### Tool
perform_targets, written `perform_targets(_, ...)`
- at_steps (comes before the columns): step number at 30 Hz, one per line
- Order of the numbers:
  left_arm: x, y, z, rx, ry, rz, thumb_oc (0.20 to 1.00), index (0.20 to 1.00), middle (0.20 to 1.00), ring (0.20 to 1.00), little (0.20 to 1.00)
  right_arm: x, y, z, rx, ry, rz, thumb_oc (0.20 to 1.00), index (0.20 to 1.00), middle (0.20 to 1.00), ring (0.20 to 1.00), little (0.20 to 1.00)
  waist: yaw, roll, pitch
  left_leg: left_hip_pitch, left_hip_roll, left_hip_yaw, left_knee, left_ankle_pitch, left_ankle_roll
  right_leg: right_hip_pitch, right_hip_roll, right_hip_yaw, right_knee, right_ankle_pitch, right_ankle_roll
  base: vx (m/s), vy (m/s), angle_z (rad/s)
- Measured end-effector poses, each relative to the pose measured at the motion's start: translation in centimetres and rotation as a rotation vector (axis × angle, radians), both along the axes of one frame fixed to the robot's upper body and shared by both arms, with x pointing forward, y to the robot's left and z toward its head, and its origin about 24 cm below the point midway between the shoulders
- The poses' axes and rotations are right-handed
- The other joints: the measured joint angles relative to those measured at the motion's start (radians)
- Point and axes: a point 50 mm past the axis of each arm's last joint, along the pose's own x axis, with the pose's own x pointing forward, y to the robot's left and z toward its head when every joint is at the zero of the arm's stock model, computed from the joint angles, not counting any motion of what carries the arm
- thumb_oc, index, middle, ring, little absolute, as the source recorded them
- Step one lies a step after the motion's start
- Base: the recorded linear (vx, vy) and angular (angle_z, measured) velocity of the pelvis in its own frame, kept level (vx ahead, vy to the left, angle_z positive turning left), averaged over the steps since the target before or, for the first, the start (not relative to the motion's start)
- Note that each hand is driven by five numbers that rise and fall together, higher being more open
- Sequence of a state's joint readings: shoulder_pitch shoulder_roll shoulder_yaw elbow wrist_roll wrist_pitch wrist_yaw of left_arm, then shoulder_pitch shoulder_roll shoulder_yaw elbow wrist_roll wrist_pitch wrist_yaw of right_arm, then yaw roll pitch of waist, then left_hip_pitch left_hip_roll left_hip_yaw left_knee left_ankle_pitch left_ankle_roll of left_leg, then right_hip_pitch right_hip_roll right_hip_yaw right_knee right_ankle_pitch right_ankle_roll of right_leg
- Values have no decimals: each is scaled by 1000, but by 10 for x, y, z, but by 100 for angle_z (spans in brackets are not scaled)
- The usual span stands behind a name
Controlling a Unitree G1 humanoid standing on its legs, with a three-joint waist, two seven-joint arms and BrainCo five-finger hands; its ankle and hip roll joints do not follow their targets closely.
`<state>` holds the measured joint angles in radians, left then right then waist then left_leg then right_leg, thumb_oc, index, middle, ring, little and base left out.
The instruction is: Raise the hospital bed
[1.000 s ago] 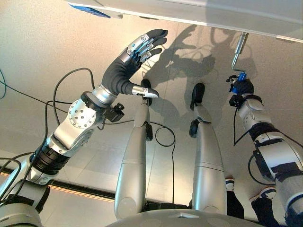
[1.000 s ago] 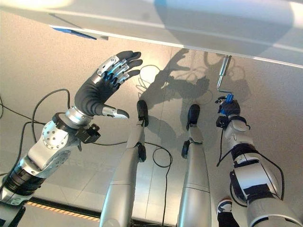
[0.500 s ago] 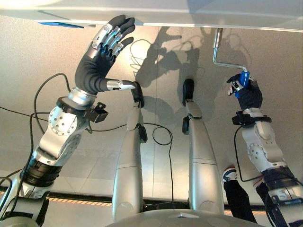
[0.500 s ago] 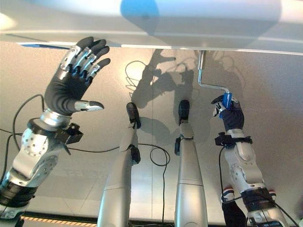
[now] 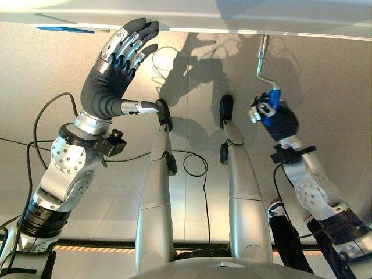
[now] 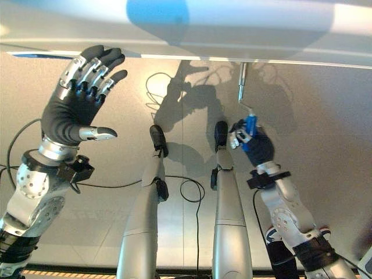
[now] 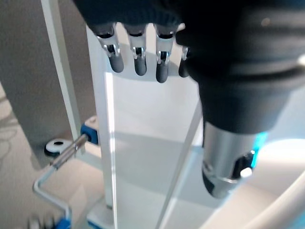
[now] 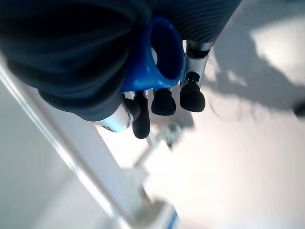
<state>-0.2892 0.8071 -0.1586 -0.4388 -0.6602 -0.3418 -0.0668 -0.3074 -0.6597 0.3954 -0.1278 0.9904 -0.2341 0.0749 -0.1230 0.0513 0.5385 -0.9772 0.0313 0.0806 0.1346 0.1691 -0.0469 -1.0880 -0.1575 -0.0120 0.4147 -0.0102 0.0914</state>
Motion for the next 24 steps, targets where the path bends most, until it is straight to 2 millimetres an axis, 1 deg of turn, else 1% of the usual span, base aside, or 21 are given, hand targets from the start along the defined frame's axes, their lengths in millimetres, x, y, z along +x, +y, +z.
perform_targets(1, 1, -1, 0, 1, -1, -4, 1000, 1000, 1000, 1000, 1000, 2, 2, 0, 0, 5, 10, 200, 200, 200, 200, 200, -3, 0, 0, 0, 2, 0, 0, 0, 0, -1, 1, 1, 0, 0, 0, 0, 0, 0)
perform_targets(2, 1, -3, 1, 3, -2, -11, 1000, 1000, 1000, 1000, 1000, 5, 12, 0, 3, 9, 37, 200, 200, 200, 200, 200, -1, 0, 0, 0, 3, 1, 0, 0, 0, -2, 2, 1, 1, 0, 0, 0, 0, 0)
perform_targets(4, 1, -3, 1, -2, -1, -7, 1000, 1000, 1000, 1000, 1000, 8, 19, 0, 0, 13, 55, 200, 200, 200, 200, 200, 4, 0, 0, 0, 4, 0, 0, 0, -1, -2, 3, 1, 1, 1, -1, 0, 0, 0)
perform_targets(7, 3, -5, 2, 0, -9, -3, 1000, 1000, 1000, 1000, 1000, 13, 24, 0, -16, 18, 69, 200, 200, 200, 200, 200, 13, 0, 0, 1, 4, 0, 2, 1, -3, -1, 4, 1, 2, 1, -2, 0, 0, 0)
perform_targets(10, 8, -11, 2, -6, -6, -16, 1000, 1000, 1000, 1000, 1000, 22, 30, -2, -42, 29, 64, 200, 200, 200, 200, 200, 28, 1, 0, 4, 7, 0, 6, 3, -5, 1, 8, 1, 7, 2, -4, 0, 0, 0)
perform_targets(13, 13, -17, 3, -19, -1, -31, 1000, 1000, 1000, 1000, 1000, 40, 39, -4, -118, 34, 28, 200, 200, 200, 200, 200, 41, 1, 0, 5, 10, -1, 10, 6, -10, 2, 13, 1, 11, 6, -9, 0, 0, 0)
perform_targets(16, 16, -20, 1, -60, 8, -35, 1000, 1000, 1000, 1000, 1000, 52, 41, -9, -170, 38, -19, 200, 200, 200, 200, 200, 54, 3, -1, 7, 14, -2, 13, 8, -12, 1, 13, 0, 18, 5, -11, 0, 0, 0)
perform_targets(18, 17, -19, 1, -73, 10, -30, 1000, 1000, 1000, 1000, 1000, 68, 43, -15, -254, 50, -93, 200, 200, 200, 200, 200, 60, 4, -1, 9, 16, -4, 13, 10, -16, 2, 14, -2, 24, 3, -14, 0, 0, 0)
perform_targets(20, 17, -19, 1, -77, 11, -28, 1000, 1000, 1000, 1000, 1000, 77, 45, -18, -283, 69, -138, 200, 200, 200, 200, 200, 65, 5, -2, 10, 18, -4, 13, 11, -17, 1, 15, -2, 25, 2, -16, 0, 0, 0)
perform_targets(21, 16, -19, 0, -78, 15, -29, 1000, 1000, 1000, 1000, 1000, 88, 47, -21, -323, 90, -191, 200, 200, 200, 200, 200, 66, 6, -2, 11, 18, -5, 13, 12, -18, 2, 16, -3, 25, 2, -16, 0, 0, 0)
perform_targets(23, 16, -20, 0, -85, 17, -33, 1000, 1000, 1000, 1000, 1000, 95, 45, -22, -368, 108, -230, 200, 200, 200, 200, 200, 71, 6, -2, 10, 18, -6, 13, 12, -18, 0, 16, -2, 24, 2, -17, 0, 0, 0)
perform_targets(24, 17, -23, -2, -82, 25, -46, 1000, 1000, 1000, 1000, 1000, 103, 40, -25, -399, 138, -269, 200, 200, 200, 200, 200, 75, 7, -3, 11, 18, -7, 13, 12, -18, 3, 16, -3, 24, 3, -17, 0, 0, 0)
